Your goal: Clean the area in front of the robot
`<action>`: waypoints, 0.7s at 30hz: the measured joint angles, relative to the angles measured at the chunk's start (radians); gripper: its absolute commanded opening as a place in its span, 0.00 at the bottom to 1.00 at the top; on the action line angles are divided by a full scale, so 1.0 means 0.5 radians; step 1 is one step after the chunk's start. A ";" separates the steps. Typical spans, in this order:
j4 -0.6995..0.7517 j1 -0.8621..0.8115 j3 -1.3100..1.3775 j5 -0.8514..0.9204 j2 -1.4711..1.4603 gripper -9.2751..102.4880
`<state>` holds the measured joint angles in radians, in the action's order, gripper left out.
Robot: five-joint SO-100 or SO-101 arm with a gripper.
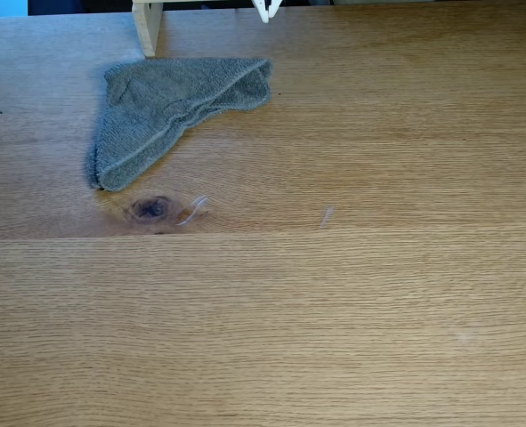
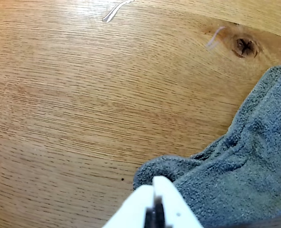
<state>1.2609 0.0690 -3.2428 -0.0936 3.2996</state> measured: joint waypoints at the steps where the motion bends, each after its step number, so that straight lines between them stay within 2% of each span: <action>1: -0.009 0.000 0.000 0.000 0.000 0.08; 10: -0.080 0.000 0.000 0.101 -0.221 0.08; 21: -0.009 0.126 0.000 0.245 -0.003 0.08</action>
<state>1.2563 0.1319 -3.2428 0.0291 3.2981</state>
